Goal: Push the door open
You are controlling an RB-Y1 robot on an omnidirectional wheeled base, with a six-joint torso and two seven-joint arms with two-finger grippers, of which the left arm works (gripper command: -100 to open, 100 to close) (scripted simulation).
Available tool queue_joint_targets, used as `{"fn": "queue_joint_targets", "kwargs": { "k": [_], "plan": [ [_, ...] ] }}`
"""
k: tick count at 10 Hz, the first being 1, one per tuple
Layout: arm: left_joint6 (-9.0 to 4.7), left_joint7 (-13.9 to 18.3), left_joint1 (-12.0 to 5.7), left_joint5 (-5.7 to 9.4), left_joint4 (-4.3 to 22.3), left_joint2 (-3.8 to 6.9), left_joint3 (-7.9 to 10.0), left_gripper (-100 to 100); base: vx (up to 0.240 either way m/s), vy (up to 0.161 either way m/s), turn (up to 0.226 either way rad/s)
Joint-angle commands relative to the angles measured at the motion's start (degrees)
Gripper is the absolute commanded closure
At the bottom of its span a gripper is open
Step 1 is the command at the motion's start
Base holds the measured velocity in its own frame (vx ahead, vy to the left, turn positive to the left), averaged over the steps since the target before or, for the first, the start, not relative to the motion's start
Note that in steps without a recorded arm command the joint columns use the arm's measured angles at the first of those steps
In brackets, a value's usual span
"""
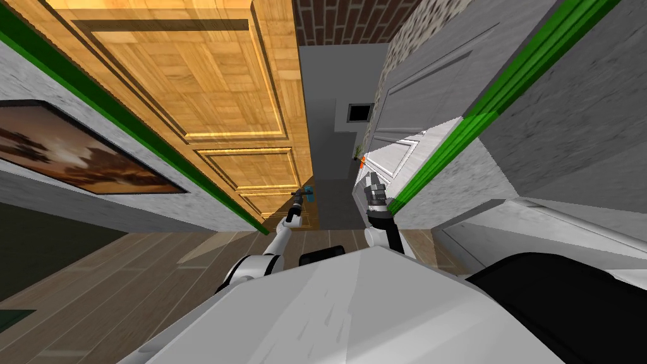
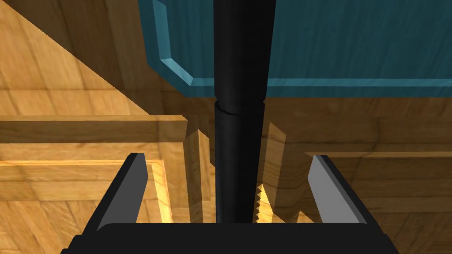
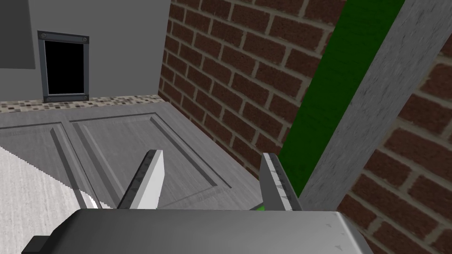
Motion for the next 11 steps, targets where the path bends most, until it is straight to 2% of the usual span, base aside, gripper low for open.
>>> {"fn": "queue_joint_targets", "kwargs": {
  "k": [1, 2, 3, 8, 9, 11],
  "plan": [
    [0.14, 0.0, -0.01, 0.05, -0.1, -1.37, 0.13, -100, 0.185, -0.033, -0.019],
    [-0.07, 0.0, -0.16, 0.05, 0.2, -0.82, 0.11, -100, 0.076, -0.014, 0.001],
    [-0.07, 0.0, -0.16, 0.05, 0.2, -0.82, 0.11, 100, -0.016, -0.001, 0.006],
    [-0.07, 0.0, -0.16, 0.05, 0.2, -0.82, 0.11, 100, -0.012, 0.003, -0.004],
    [-0.03, -0.2, -0.06, 0.27, 0.3, -0.04, 0.74, 100, 0.084, -0.049, 0.017],
    [-0.04, -0.3, -0.01, 0.45, 0.3, 0.57, 1.32, 100, 0.128, -0.088, 0.042]
  ]
}}
